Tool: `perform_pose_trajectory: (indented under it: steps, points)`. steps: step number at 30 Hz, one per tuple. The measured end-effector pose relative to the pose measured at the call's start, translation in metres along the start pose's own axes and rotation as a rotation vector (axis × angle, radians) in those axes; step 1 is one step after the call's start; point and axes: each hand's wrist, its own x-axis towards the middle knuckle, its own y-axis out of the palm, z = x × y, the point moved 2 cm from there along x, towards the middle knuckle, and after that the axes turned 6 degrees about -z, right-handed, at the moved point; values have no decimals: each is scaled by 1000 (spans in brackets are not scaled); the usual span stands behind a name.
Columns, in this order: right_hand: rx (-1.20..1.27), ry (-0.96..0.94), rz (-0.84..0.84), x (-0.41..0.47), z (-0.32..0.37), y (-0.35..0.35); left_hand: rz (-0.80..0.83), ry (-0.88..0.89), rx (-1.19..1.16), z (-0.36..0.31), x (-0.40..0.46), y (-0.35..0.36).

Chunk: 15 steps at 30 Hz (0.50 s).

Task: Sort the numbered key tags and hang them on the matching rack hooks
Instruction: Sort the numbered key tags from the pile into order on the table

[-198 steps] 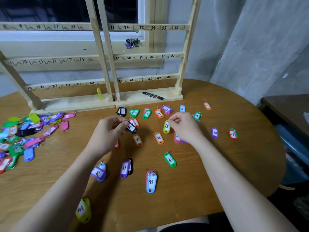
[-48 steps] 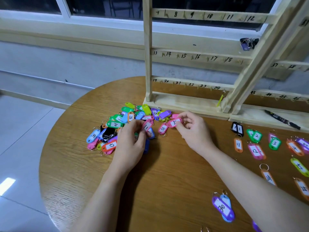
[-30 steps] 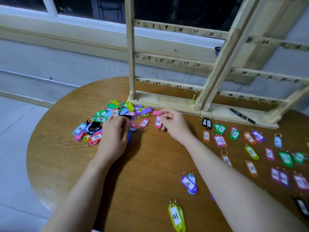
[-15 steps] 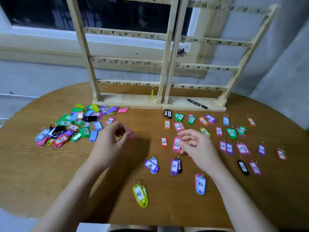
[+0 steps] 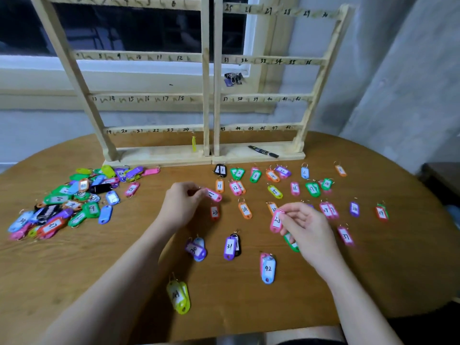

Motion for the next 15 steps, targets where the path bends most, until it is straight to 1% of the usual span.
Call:
perform_pose_trajectory:
  steps: [3,8,15]
  points:
    - [1,9,6,8,1,-2,-1,-45,12,-3,24,13]
    - [-22,-9,3,24,5,-3,31,-62,116,-15,52,28]
    - [-59,-5,34,35,0,-2,28,-75,196,-20,62,35]
